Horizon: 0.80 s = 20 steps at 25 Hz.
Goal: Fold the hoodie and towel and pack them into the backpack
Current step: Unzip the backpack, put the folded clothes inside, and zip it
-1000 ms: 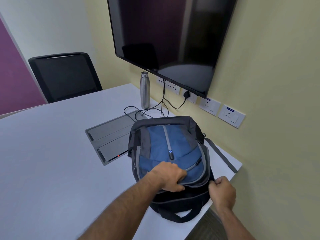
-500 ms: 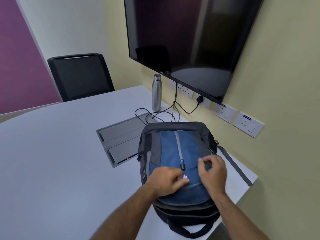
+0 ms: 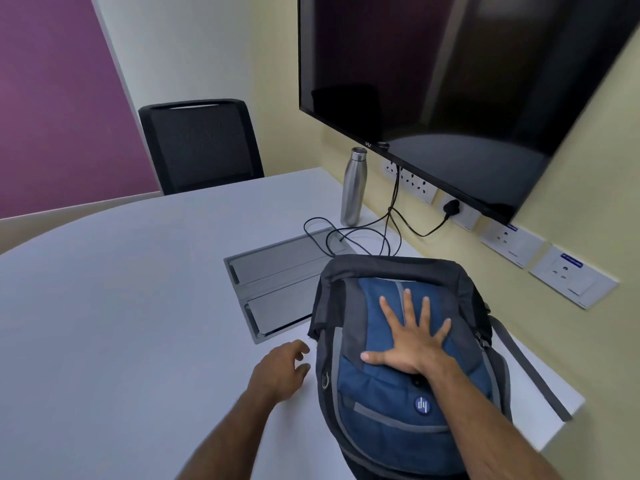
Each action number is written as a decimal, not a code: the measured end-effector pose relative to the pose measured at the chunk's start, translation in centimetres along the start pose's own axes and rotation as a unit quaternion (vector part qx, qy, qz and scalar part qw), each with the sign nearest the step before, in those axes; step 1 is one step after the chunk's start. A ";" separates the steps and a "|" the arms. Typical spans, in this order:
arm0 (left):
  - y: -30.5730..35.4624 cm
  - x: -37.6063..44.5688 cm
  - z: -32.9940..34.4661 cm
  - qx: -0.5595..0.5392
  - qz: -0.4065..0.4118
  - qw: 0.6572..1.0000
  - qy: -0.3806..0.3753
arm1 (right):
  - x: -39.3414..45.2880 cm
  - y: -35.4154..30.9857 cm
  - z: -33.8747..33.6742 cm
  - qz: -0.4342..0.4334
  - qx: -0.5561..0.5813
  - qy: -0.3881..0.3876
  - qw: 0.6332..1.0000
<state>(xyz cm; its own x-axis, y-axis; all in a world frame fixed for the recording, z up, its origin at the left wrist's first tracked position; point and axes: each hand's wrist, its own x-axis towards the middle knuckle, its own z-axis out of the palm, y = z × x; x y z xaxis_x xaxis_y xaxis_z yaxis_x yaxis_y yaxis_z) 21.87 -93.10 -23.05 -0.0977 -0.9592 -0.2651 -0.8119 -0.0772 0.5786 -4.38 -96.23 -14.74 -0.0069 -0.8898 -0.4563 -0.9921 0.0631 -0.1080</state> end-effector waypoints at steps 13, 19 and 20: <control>1.6 4.3 2.1 -0.037 0.045 0.998 -0.021 | 0.3 0.8 0.8 -0.022 -0.008 -0.080 0.997; 1.9 5.6 2.6 -0.036 0.023 0.997 -0.061 | 0.6 0.6 1.0 -0.022 -0.020 -0.083 0.996; 1.8 5.6 2.8 -0.030 0.028 0.997 -0.059 | 0.6 0.6 1.0 -0.022 -0.022 -0.083 0.996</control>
<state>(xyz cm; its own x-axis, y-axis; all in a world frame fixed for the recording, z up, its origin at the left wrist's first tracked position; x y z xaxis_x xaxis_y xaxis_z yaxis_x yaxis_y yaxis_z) 18.24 -97.82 -25.58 -0.2124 -0.9238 -0.3187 -0.7680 -0.0439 0.6389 -4.87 -96.25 -15.96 0.0541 -0.8043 -0.5917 -0.9955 0.0027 -0.0947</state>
